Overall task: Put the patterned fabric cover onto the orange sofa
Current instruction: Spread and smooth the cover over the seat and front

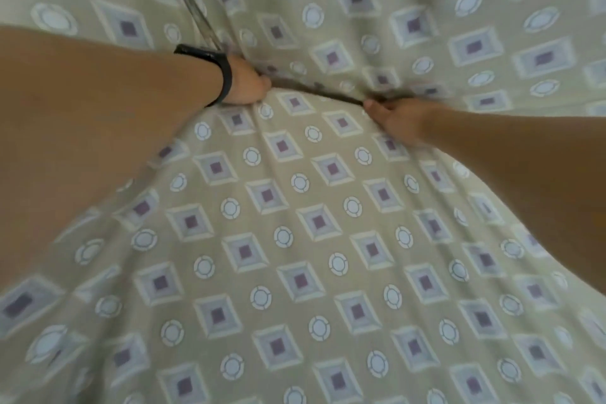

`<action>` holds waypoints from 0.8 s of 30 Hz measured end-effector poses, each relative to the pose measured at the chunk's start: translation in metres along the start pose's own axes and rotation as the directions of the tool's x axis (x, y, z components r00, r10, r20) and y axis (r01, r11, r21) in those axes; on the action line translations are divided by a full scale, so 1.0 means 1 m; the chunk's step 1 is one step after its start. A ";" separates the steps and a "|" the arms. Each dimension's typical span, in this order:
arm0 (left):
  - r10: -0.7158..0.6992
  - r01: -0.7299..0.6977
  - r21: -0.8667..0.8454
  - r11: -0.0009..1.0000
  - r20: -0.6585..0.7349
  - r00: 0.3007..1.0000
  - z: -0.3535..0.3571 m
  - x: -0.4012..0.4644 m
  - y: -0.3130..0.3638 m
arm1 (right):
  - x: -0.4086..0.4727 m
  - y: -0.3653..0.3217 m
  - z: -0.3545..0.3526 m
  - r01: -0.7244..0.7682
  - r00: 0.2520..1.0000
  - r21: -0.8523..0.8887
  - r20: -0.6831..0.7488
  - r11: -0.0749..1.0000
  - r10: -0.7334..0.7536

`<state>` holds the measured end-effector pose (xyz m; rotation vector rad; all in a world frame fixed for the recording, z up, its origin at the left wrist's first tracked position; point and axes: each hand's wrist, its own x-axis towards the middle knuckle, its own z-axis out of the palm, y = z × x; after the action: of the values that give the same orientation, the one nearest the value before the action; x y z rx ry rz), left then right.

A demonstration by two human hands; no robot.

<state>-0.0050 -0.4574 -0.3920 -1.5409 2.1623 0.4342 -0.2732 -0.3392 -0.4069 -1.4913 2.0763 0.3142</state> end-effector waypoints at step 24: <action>0.406 -0.407 -0.006 0.914 0.055 0.912 0.031 -0.079 0.287 | -0.124 0.250 0.028 -0.134 0.966 0.049 -0.216 0.990 0.141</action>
<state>-0.2489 -0.2851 -0.3778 -1.0514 2.4374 0.5943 -0.4688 -0.1384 -0.3922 -1.4185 2.3534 0.1711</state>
